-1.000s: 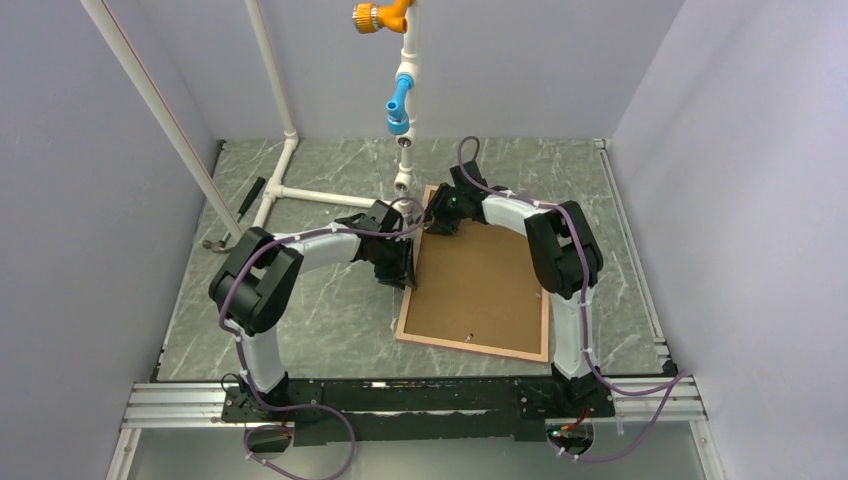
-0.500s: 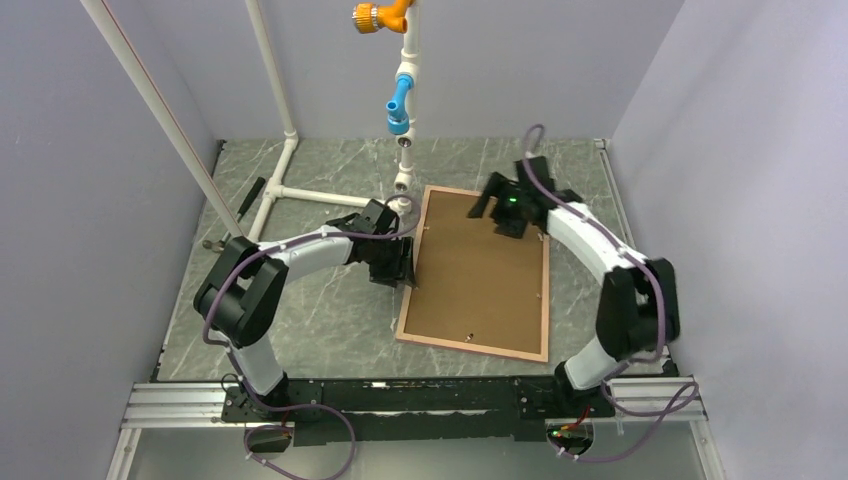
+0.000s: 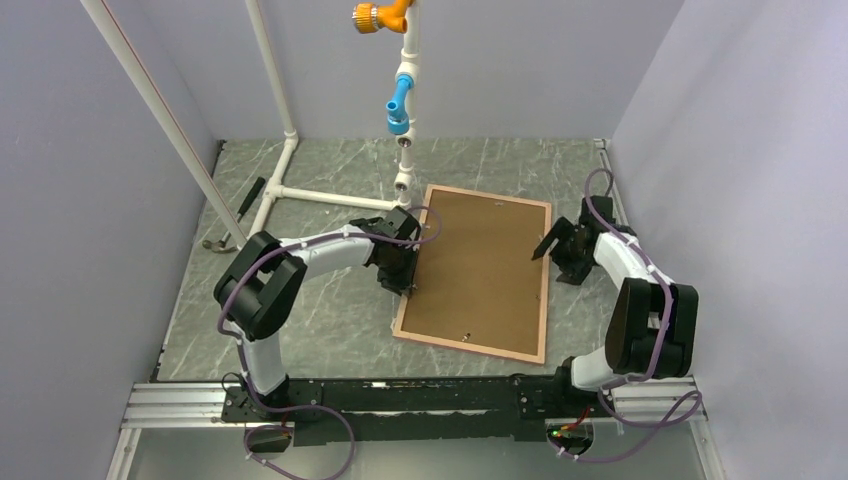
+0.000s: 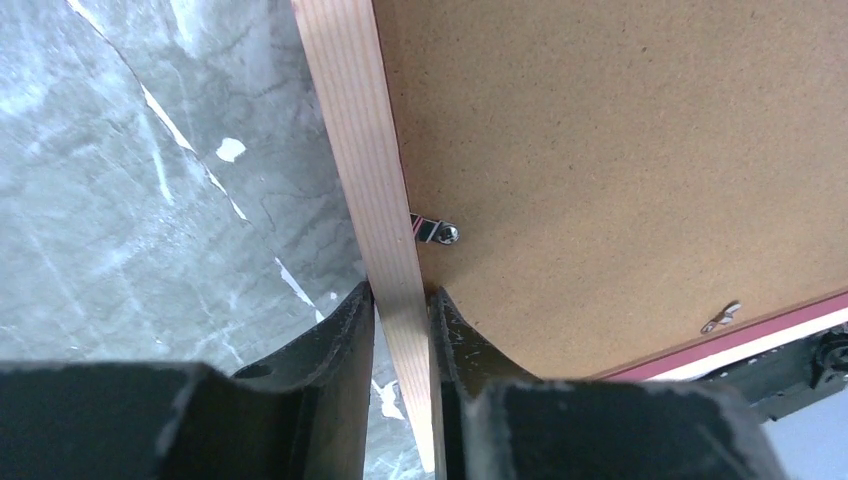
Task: Put the photo into the frame
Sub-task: Install the photo frame at the center of the board, then adjust the photo frame at the center of the board.
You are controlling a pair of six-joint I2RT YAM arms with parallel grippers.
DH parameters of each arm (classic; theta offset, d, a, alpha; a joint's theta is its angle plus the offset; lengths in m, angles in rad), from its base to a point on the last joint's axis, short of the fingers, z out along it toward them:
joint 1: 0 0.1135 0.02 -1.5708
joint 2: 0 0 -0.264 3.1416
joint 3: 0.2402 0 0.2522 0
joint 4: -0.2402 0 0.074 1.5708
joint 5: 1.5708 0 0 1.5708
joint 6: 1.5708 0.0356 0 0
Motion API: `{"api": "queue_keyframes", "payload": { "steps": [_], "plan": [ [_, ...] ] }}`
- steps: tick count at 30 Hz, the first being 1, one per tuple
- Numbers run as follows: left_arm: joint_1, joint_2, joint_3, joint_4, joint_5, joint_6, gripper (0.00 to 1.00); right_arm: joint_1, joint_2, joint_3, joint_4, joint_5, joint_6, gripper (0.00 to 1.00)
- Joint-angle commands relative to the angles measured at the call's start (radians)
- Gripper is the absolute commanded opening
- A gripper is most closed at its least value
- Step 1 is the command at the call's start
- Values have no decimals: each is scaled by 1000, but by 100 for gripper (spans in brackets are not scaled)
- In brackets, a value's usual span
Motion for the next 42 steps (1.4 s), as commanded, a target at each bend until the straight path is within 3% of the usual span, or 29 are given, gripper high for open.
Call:
{"api": "queue_keyframes", "payload": {
  "steps": [1,8,13,17,19,23,26,33,38,42],
  "plan": [
    [-15,30,75,-1,-69,100,19,5,-48,-102,10,-68,6,78],
    [-35,128,228,-26,-66,184,19,38,-152,-269,52,-184,107,78],
    [-60,204,376,-71,-76,251,23,152,-321,-351,47,-203,271,78],
    [-95,252,466,-117,-121,284,33,336,-465,-420,63,-191,469,78],
    [-110,246,469,-139,-166,282,48,414,-534,-465,90,-196,572,78],
    [-124,150,407,-177,-319,222,82,500,-576,-479,98,-194,616,81],
    [-125,27,349,-204,-352,153,91,530,-554,-457,99,-213,581,84],
    [-104,-185,123,-261,-280,-71,94,632,-467,-310,78,-201,491,98],
    [-59,-240,-116,-88,-137,-240,90,678,-379,-145,41,-155,401,99],
    [-18,-212,-215,45,-68,-313,85,676,-318,-35,12,-98,321,99]
  ]
}}
